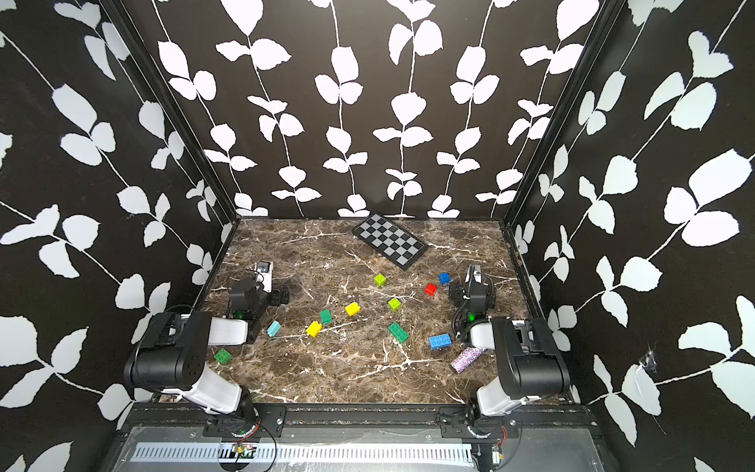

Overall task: Assemble the letter h with lego
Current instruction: Adjust the lego brick at the center of the board.

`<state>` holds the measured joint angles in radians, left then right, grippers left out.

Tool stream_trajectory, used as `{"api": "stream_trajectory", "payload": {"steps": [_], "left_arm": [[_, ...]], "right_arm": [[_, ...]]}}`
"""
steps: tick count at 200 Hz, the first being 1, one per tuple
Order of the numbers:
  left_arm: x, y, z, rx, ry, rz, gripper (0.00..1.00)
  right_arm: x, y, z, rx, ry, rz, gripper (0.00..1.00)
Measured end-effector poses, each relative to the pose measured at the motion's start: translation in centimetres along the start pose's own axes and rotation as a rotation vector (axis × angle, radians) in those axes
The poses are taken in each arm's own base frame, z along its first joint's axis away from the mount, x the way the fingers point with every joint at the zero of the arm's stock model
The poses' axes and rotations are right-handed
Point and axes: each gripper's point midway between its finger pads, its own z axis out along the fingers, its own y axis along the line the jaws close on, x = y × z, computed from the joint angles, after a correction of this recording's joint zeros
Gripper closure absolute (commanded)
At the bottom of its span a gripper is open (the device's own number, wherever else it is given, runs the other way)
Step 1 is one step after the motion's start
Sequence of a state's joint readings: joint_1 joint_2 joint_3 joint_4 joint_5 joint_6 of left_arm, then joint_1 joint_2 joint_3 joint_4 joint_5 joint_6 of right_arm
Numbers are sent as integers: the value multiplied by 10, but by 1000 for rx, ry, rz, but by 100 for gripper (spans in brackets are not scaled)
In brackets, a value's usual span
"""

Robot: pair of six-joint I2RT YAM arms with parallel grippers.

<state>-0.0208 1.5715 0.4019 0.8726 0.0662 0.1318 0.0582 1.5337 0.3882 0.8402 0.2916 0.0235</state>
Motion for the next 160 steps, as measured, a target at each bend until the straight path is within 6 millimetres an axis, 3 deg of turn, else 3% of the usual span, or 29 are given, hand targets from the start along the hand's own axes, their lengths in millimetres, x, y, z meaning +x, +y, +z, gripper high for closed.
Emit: {"api": "stream_trajectory", "payload": {"steps": [77, 103, 123, 144, 160], "left_arm": [[0, 2, 0, -7, 1, -5, 1], [-8, 7, -10, -34, 15, -17, 1], [-51, 11, -29, -34, -60, -20, 1], [-127, 17, -59, -29, -215, -41, 1], [-183, 24, -86, -28, -314, -91, 1]], "right_arm": [[-1, 2, 0, -5, -3, -9, 1], [-10, 17, -17, -44, -9, -67, 1], [-54, 27, -39, -98, -65, -47, 1], [-118, 24, -62, -140, -172, 100, 1], [-145, 20, -79, -173, -231, 197, 0]]}}
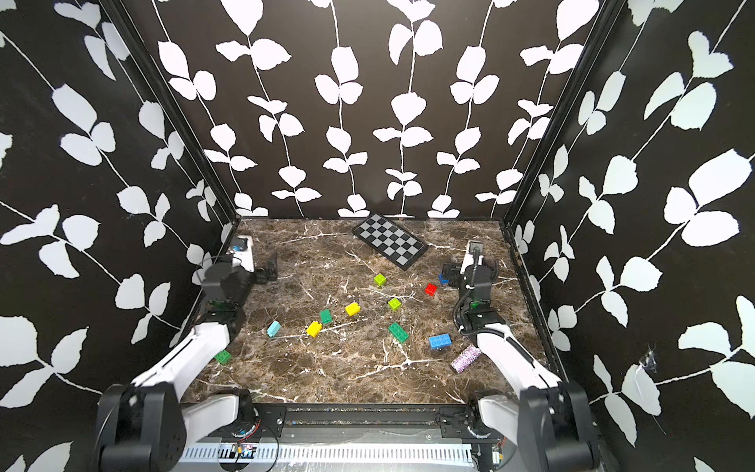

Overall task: Assemble the letter h with lego
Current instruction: Adjust the lego brick at the center of the board.

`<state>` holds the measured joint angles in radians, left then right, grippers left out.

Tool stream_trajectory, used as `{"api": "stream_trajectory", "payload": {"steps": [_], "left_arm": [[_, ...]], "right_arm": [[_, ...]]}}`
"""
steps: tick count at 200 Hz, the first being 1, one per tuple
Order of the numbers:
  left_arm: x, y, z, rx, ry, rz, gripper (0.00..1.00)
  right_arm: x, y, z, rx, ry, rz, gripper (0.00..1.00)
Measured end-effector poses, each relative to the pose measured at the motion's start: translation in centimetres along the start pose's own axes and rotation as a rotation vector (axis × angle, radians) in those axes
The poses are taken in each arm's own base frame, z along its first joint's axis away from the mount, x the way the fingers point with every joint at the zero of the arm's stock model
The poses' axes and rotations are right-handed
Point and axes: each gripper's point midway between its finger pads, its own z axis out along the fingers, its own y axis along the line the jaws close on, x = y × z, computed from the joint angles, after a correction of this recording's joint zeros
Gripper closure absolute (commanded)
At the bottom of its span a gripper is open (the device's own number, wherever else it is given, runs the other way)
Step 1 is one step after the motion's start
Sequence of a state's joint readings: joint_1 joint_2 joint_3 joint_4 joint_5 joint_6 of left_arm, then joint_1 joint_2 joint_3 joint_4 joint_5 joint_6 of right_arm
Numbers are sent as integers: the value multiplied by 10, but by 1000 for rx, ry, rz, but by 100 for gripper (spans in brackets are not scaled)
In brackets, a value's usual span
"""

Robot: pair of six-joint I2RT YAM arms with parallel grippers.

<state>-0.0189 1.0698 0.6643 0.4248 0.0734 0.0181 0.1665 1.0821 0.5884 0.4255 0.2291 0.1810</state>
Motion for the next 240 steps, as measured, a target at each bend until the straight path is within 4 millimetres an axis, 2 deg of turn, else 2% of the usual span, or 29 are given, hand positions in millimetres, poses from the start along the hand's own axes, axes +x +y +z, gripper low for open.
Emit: {"api": "stream_trajectory", "payload": {"steps": [12, 24, 39, 54, 69, 91, 103, 116, 129, 139, 160, 184, 203, 222, 240], "left_arm": [[-42, 2, -9, -6, -52, -66, 1], [-69, 7, -20, -29, -63, -164, 1], [-86, 14, -34, -67, -36, -267, 1], [-89, 17, -46, -87, -12, -327, 1], [-74, 15, -56, -92, 19, -379, 1], [-24, 11, -64, -109, 133, -468, 1], [2, 5, -65, -100, 229, -507, 1], [24, -4, -67, -82, 334, -527, 1], [39, -18, -74, -57, 453, -502, 1], [42, -35, -80, -11, 530, -449, 1], [49, -63, -101, 78, 619, -303, 1], [79, -65, -126, 81, 660, -192, 1], [106, -63, -142, 76, 732, -135, 1], [111, -62, -141, 71, 752, -102, 1], [115, -64, -140, 81, 774, -90, 2]], "right_arm": [[-4, -3, -9, -9, -18, 78, 1], [4, -9, -17, -7, -17, 162, 1], [26, -26, -26, 33, 14, 265, 0], [43, -38, -29, 77, 63, 328, 1], [50, -43, -27, 106, 99, 364, 1], [59, -41, -15, 115, 157, 393, 2], [65, -34, -8, 91, 201, 401, 10], [71, -23, 0, 55, 245, 398, 11], [73, -3, 5, 9, 280, 364, 11], [73, 23, 6, -49, 309, 311, 12], [69, 99, -1, -214, 357, 161, 17], [74, 180, -21, -386, 409, 9, 24], [97, 228, -44, -503, 476, -122, 27], [127, 261, -70, -591, 559, -255, 30], [151, 284, -92, -646, 626, -351, 31]]}}
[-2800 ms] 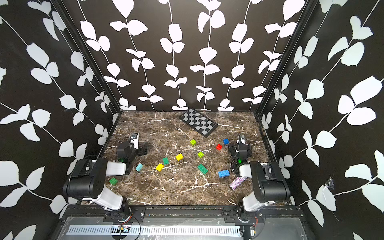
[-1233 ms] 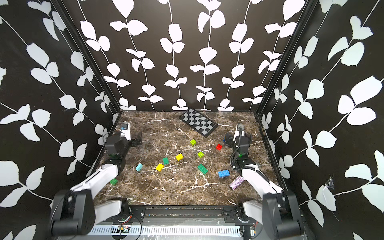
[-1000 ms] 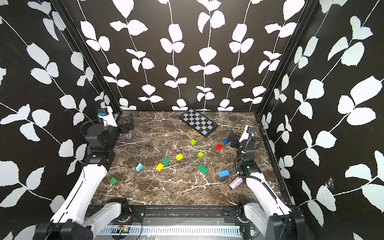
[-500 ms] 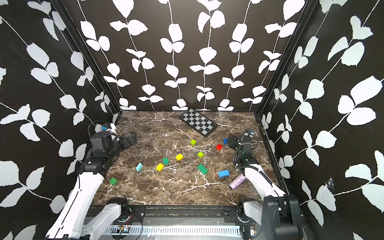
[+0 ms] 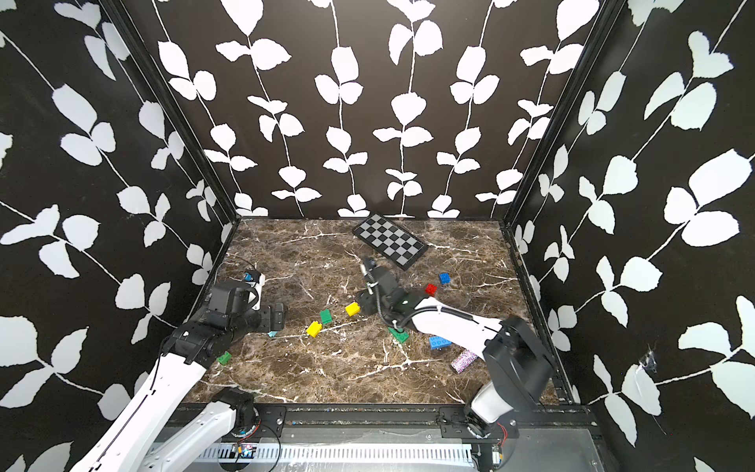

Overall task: Assemble the letter h with lego
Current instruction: Adjust the lego brick at the center of the board.

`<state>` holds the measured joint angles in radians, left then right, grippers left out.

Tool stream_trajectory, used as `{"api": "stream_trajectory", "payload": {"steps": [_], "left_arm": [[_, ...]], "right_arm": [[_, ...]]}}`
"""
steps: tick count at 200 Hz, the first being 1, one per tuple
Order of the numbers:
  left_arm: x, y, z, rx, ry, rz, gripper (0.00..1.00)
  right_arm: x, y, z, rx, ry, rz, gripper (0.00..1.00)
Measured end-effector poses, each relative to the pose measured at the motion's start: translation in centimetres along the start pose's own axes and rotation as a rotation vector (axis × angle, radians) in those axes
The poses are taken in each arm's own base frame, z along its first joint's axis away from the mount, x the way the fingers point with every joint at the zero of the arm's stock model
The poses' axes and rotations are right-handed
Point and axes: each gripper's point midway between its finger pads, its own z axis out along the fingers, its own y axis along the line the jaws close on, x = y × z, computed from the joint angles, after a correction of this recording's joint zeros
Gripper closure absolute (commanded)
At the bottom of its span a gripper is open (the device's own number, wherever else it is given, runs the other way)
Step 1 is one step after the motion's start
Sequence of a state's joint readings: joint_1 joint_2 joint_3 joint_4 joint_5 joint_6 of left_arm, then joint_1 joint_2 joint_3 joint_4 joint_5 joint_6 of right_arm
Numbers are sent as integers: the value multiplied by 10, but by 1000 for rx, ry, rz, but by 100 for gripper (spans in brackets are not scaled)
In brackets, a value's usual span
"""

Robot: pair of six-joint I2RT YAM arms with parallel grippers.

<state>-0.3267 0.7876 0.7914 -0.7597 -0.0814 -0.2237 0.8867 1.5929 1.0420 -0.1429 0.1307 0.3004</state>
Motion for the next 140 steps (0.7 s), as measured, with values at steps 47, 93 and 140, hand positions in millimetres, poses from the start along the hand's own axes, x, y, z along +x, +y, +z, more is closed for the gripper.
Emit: {"api": "stream_trajectory", "payload": {"steps": [47, 93, 140], "left_arm": [[-2, -14, -12, 56, -43, 47, 4], [0, -26, -15, 98, -46, 83, 2], [0, -28, -15, 104, -47, 86, 3]], "right_arm": [[10, 45, 17, -34, 119, -40, 33], [-8, 54, 48, 32, 217, 0, 40], [11, 41, 70, 81, 339, 29, 41]]}}
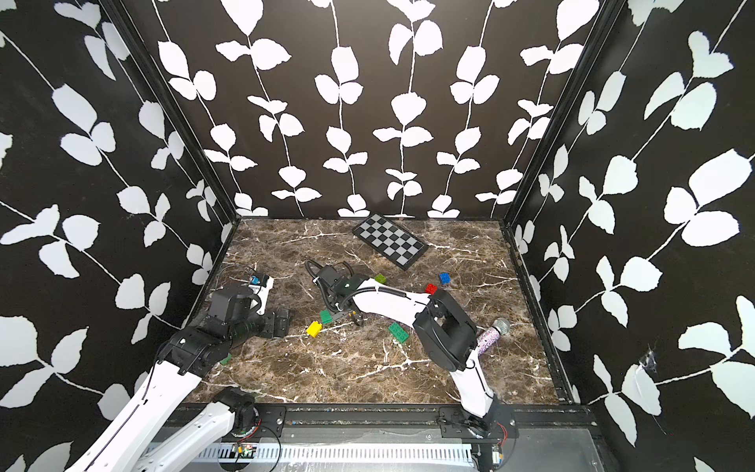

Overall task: Assemble the letter h with lego
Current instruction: Adjust the lego brick at the center of the board, then pick up the lego brick from the center of the board.

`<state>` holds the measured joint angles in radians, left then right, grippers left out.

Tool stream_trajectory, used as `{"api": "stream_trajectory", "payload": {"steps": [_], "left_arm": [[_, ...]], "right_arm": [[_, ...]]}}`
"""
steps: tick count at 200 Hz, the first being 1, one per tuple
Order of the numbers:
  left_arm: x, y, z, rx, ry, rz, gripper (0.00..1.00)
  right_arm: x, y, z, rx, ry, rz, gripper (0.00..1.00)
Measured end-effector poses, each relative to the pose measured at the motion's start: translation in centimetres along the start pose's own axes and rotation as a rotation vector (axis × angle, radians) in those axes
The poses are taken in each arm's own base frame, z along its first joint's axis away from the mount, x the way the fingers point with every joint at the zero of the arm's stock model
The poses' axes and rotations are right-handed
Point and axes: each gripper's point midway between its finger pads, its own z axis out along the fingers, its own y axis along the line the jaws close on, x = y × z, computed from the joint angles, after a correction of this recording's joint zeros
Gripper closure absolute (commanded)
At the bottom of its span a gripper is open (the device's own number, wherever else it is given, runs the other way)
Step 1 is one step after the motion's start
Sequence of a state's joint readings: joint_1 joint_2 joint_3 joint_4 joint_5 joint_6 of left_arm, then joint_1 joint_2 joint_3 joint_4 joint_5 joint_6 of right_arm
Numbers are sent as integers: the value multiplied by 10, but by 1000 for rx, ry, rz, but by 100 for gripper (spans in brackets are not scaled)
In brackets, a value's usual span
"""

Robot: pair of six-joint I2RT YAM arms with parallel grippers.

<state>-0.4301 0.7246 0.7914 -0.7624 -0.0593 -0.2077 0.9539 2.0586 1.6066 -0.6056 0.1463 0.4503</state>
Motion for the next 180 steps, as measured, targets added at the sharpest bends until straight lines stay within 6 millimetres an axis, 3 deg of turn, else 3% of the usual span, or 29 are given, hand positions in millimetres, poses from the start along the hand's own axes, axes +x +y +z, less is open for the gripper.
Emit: {"api": "stream_trajectory", "payload": {"steps": [31, 63, 97, 116, 137, 156, 164, 180], "left_arm": [[0, 0, 0, 0, 0, 0, 4], [2, -1, 4, 1, 21, 1, 5], [5, -2, 9, 6, 45, 2, 5], [5, -2, 9, 6, 45, 2, 5], [6, -2, 12, 5, 58, 3, 5], [9, -3, 16, 8, 81, 4, 5], [10, -4, 17, 9, 88, 4, 5], [10, -4, 17, 14, 89, 4, 5]], "right_arm": [[8, -17, 10, 12, 69, 35, 41], [3, -26, 10, 32, 83, 25, 42], [1, -40, 10, 91, 64, 45, 36], [3, -60, 11, 99, 59, 128, 33], [-1, -98, 14, 113, 57, 267, 32], [-7, -130, 16, 131, 46, 396, 27], [-9, -139, 17, 134, 39, 436, 8], [-13, -146, 19, 137, 27, 488, 1]]}}
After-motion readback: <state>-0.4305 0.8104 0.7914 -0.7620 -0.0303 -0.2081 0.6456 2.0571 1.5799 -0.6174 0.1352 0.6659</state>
